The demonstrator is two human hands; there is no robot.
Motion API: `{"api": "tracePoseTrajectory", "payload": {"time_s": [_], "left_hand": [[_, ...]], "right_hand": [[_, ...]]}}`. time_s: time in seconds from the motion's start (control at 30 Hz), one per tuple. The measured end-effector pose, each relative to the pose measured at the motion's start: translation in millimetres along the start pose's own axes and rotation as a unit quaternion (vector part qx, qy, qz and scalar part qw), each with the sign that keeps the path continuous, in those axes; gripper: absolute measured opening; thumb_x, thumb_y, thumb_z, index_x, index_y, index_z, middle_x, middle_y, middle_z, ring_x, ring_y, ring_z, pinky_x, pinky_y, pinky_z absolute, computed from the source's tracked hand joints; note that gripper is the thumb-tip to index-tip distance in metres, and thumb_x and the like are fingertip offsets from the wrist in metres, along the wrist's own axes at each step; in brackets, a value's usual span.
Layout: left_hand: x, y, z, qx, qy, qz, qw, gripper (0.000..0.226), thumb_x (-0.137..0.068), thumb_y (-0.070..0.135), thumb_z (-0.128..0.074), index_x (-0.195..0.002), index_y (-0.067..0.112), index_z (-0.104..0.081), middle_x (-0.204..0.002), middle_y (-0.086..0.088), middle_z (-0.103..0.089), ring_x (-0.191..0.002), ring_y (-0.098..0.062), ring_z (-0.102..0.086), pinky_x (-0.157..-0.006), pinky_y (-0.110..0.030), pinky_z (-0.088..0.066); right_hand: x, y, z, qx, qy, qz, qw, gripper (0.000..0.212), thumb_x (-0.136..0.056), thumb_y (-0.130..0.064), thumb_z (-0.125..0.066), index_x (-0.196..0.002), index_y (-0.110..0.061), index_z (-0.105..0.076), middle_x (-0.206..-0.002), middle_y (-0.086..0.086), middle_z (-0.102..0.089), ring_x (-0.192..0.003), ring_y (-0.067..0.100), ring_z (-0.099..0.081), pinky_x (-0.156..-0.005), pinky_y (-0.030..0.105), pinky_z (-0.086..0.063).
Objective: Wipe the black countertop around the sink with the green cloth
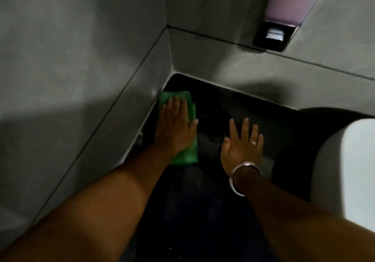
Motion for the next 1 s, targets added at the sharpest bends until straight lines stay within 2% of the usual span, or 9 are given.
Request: {"api": "tracePoseTrajectory", "payload": {"time_s": [0.1,0.17,0.3,0.43,0.57,0.73,0.87,0.93,1.0], "left_hand": [[-50.1,9.7,2.5,0.030,0.000,0.053,0.998,0.084,-0.092,0.052,-0.038,-0.155,0.003,-0.011,-0.163,-0.021,-0.012,-0.151,-0.035,-0.009,-0.123,-0.046,-0.003],[-51.5,2.8,6.9,0.044,0.016,0.075,0.996,0.087,-0.092,0.054,-0.040,-0.155,0.003,-0.009,-0.163,-0.019,-0.011,-0.151,-0.033,-0.011,-0.122,-0.044,-0.005],[-1.4,-19.4,10.7,0.036,0.024,0.072,0.996,0.085,-0.091,0.054,-0.039,-0.154,0.004,-0.012,-0.163,-0.017,-0.017,-0.149,-0.031,-0.018,-0.121,-0.043,-0.011],[75.0,-24.0,2.7,0.020,0.047,0.139,0.989,0.084,-0.088,0.052,-0.037,-0.150,-0.003,-0.026,-0.154,-0.025,-0.035,-0.143,-0.038,-0.033,-0.118,-0.049,-0.022],[123.3,-26.5,-1.9,0.007,0.027,0.166,0.986,0.087,-0.088,0.052,-0.038,-0.151,-0.005,-0.019,-0.156,-0.028,-0.028,-0.145,-0.042,-0.025,-0.119,-0.050,-0.020],[66.7,-18.0,-0.1,-0.008,0.007,0.110,0.994,0.085,-0.091,0.052,-0.030,-0.150,-0.008,-0.018,-0.156,-0.030,-0.024,-0.146,-0.043,-0.022,-0.120,-0.051,-0.015],[13.0,-11.6,-2.8,0.002,0.012,0.089,0.996,0.085,-0.093,0.052,-0.036,-0.151,-0.007,-0.015,-0.158,-0.030,-0.019,-0.148,-0.042,-0.017,-0.121,-0.051,-0.012],[27.5,-16.2,-1.9,0.010,0.021,0.065,0.998,0.085,-0.092,0.053,-0.034,-0.151,-0.006,-0.015,-0.158,-0.029,-0.020,-0.147,-0.042,-0.018,-0.121,-0.050,-0.013],[86.6,-30.4,-0.2,0.001,0.030,0.018,0.999,0.082,-0.093,0.051,-0.031,-0.151,-0.005,-0.018,-0.157,-0.029,-0.023,-0.146,-0.043,-0.023,-0.121,-0.050,-0.017]], "right_hand": [[-0.3,1.6,-2.3,0.000,0.005,0.000,1.000,0.061,-0.093,-0.041,-0.032,-0.151,-0.032,-0.016,-0.162,0.009,-0.008,-0.148,0.035,-0.003,-0.118,0.050,-0.003],[0.9,2.6,-0.5,-0.001,0.005,0.003,1.000,0.061,-0.093,-0.040,-0.032,-0.151,-0.032,-0.015,-0.162,0.008,-0.007,-0.148,0.034,-0.002,-0.119,0.050,-0.002],[1.4,2.8,1.1,-0.002,0.000,0.003,1.000,0.064,-0.090,-0.043,-0.025,-0.151,-0.032,-0.014,-0.162,0.009,-0.007,-0.148,0.034,-0.002,-0.119,0.050,-0.003],[2.6,1.8,3.8,-0.009,0.005,0.011,1.000,0.064,-0.089,-0.041,-0.028,-0.151,-0.030,-0.018,-0.162,0.011,-0.010,-0.147,0.037,-0.005,-0.119,0.053,-0.005],[2.5,1.6,2.1,-0.008,-0.003,0.010,1.000,0.064,-0.091,-0.040,-0.036,-0.151,-0.029,-0.017,-0.162,0.012,-0.007,-0.147,0.037,-0.004,-0.118,0.053,-0.003],[1.1,0.3,1.6,-0.010,0.001,0.013,1.000,0.065,-0.091,-0.040,-0.035,-0.151,-0.028,-0.016,-0.162,0.014,-0.006,-0.147,0.039,-0.002,-0.118,0.053,-0.002],[1.1,1.1,1.7,-0.006,-0.001,0.012,1.000,0.064,-0.092,-0.042,-0.033,-0.152,-0.029,-0.013,-0.162,0.012,-0.004,-0.147,0.037,0.001,-0.118,0.053,0.000],[1.6,0.8,2.2,-0.002,-0.005,0.013,1.000,0.064,-0.092,-0.043,-0.031,-0.152,-0.030,-0.012,-0.162,0.011,-0.003,-0.147,0.037,0.002,-0.119,0.053,0.000],[1.6,-0.3,2.6,0.000,-0.007,0.014,1.000,0.064,-0.091,-0.043,-0.030,-0.151,-0.030,-0.012,-0.162,0.011,-0.003,-0.147,0.037,0.001,-0.118,0.053,0.000]]}}
Point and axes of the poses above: each hand's wrist, its own x-axis away from the middle knuckle, its own z-axis out of the back of the hand, y = z × x, the point moved 2 cm from there along -x, towards the middle knuckle
